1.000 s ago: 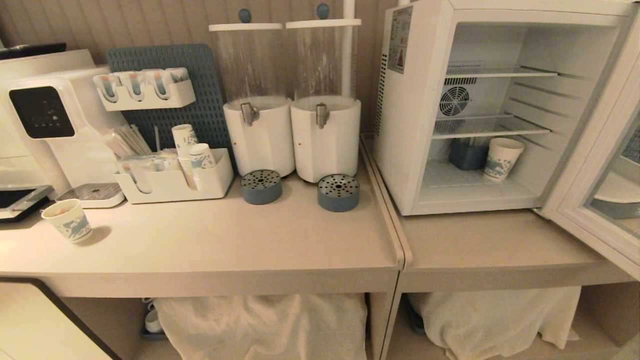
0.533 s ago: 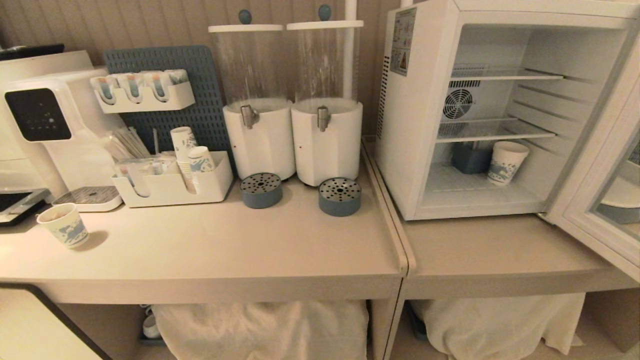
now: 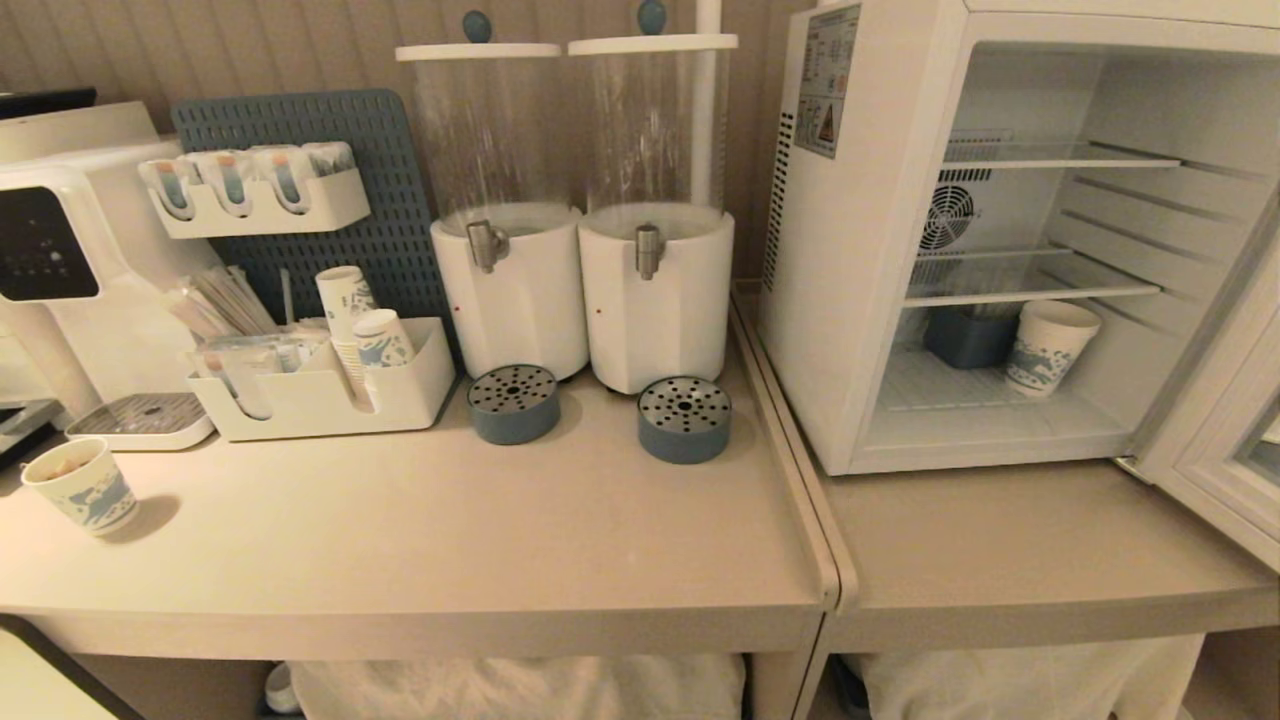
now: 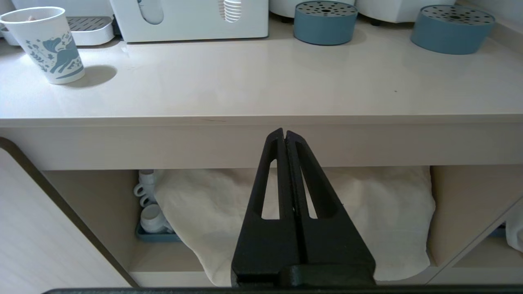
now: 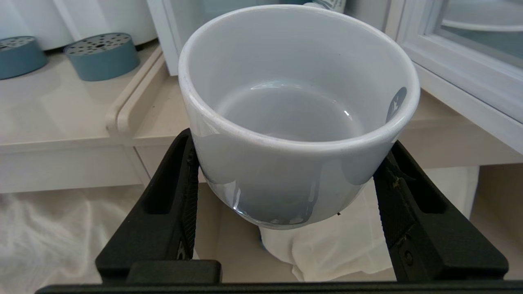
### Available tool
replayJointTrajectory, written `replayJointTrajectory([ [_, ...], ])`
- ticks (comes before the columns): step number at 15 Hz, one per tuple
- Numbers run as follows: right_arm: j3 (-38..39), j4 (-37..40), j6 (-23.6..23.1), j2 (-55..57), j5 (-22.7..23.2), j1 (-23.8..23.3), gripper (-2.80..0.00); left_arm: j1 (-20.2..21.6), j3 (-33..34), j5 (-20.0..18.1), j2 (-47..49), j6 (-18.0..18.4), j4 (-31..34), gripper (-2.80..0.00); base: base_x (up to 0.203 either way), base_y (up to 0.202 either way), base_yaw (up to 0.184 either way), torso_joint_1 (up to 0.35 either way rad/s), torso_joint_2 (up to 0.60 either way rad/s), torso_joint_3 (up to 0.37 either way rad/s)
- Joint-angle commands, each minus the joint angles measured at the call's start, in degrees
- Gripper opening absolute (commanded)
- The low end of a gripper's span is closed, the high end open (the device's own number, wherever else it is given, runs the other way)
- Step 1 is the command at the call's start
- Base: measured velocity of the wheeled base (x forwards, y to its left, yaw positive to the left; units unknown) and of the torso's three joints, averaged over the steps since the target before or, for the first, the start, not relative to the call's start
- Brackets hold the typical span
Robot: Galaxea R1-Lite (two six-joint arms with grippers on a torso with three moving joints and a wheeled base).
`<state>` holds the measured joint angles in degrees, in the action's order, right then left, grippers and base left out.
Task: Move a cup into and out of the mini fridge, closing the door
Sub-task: Put the ceramic cup in the freezer
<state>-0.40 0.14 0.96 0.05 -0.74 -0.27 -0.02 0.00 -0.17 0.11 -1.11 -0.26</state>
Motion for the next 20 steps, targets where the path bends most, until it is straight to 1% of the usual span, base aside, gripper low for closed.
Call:
replayJointTrajectory([
  [1,-1.6,0.0,-0.2,0.0,-0.5,0.0,-2.80,0.0,0.1,0.0,0.0,-0.1,-0.1,-2.80,0.000,0.000,0.000,0.000,0.00,0.000],
  [2,-5.7,0.8,-0.4,0.5,-1.4,0.0,-2.80,0.0,0.1,0.0,0.0,-0.1,-0.1,-2.80,0.000,0.000,0.000,0.000,0.00,0.000],
  [3,-11.5,2.3,-0.4,1.4,-2.0,0.0,-2.80,0.0,0.1,0.0,0.0,0.0,-0.1,-2.80,0.000,0.000,0.000,0.000,0.00,0.000],
  [4,-19.3,4.5,-0.5,3.9,-2.5,0.0,-2.80,0.0,0.1,0.0,0.0,0.0,-0.1,-2.80,0.000,0.000,0.000,0.000,0.00,0.000],
  [5,-28.4,7.2,-0.5,8.5,-2.9,0.0,-2.80,0.0,0.1,0.0,0.0,-0.1,-0.1,-2.80,0.000,0.000,0.000,0.000,0.00,0.000],
  [6,-34.9,9.2,-0.6,14.7,-3.1,0.0,-2.80,0.0,0.1,0.0,0.0,-0.2,-0.1,-2.80,0.000,0.000,0.000,0.000,0.00,0.000],
  [7,-39.4,10.9,-0.6,20.1,-3.1,0.0,-2.80,0.0,0.1,0.0,0.0,-0.2,-0.1,-2.80,0.000,0.000,0.000,0.000,0.00,0.000],
  [9,-45.3,12.8,-1.2,32.4,-2.4,0.0,-2.80,0.0,0.1,0.0,0.0,-0.2,-0.1,-2.80,0.000,0.000,0.000,0.000,0.00,0.000],
  [11,-49.0,13.8,-2.0,44.1,-0.4,0.0,-2.80,0.0,0.1,0.0,0.0,-0.3,-0.1,-2.80,0.000,0.000,0.000,0.000,0.00,0.000],
  [13,-51.0,14.0,-2.6,54.0,2.9,0.0,-2.80,0.0,0.1,0.0,0.0,-0.3,-0.1,-2.80,0.000,0.000,0.000,0.000,0.00,0.000],
  [15,-51.5,12.3,-2.8,63.8,6.6,0.0,-2.80,0.0,0.1,0.0,0.0,-0.3,-0.1,-2.80,0.000,0.000,0.000,0.000,0.00,0.000],
  [16,-51.1,9.8,-2.9,68.3,8.9,0.0,-2.80,0.0,0.1,0.0,0.0,-0.4,-0.1,-2.80,0.000,0.000,0.000,0.000,0.00,0.000],
  [17,-50.0,5.4,-3.0,72.1,11.3,0.0,-2.80,0.0,0.1,0.0,0.0,-0.4,-0.2,-2.80,0.000,0.000,0.000,0.000,0.00,0.000],
  [18,-47.6,-4.3,-2.7,75.5,13.0,0.0,-2.80,0.0,0.1,0.0,0.0,-0.5,-0.2,-2.80,0.000,0.000,0.000,0.000,0.00,0.000],
  [20,-41.5,-25.9,-1.5,82.3,14.2,0.7,-2.80,0.0,0.1,0.0,0.0,-0.5,-0.2,-2.80,0.000,0.000,0.000,0.000,0.00,0.000],
])
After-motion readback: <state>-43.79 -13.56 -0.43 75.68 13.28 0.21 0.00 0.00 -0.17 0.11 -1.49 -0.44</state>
